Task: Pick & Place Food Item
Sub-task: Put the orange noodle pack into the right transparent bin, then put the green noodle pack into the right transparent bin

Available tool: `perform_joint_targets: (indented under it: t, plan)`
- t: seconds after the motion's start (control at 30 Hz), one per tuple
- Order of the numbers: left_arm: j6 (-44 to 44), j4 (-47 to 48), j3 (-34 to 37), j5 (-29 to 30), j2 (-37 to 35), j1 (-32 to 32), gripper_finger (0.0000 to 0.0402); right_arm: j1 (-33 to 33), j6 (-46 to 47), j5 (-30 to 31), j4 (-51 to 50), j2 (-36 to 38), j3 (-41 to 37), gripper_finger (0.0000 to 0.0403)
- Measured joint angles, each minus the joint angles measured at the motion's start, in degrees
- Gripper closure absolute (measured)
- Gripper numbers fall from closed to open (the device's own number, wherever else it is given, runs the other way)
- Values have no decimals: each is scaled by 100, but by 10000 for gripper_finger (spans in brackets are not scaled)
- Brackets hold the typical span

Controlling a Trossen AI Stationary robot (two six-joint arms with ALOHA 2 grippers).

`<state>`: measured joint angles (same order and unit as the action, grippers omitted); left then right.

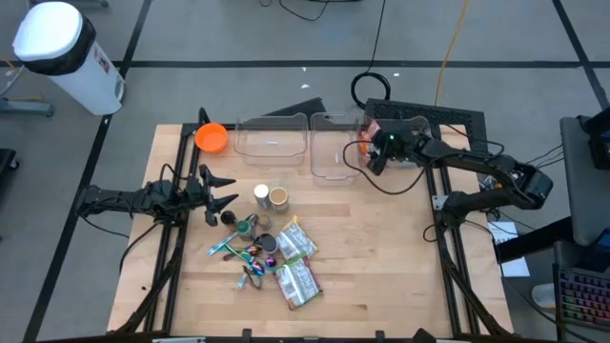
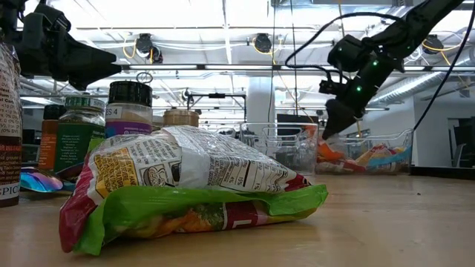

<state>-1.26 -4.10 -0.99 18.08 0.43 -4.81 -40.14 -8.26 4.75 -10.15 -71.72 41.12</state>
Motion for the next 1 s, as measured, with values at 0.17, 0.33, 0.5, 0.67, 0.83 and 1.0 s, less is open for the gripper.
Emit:
perform_joint_targets:
  t: [0.17,0.33,0.5,0.67,0.83,1.0]
  plan:
    - [0,0,0,-1,0,0,174,-142,-363,-9,-170,0,0,201]
    - [2,0,0,0,-1,2,174,-148,-704,-9,-71,1,-4,218]
    - [1,0,0,0,0,1,174,-138,-751,-15,308,0,-9,218]
    - [0,0,0,0,-1,0,174,-120,-726,-24,586,0,-9,194]
    - [0,0,0,0,0,0,174,51,-745,-26,608,16,-9,167]
    - [0,0,0,-2,0,0,174,352,-744,-26,619,163,-11,155]
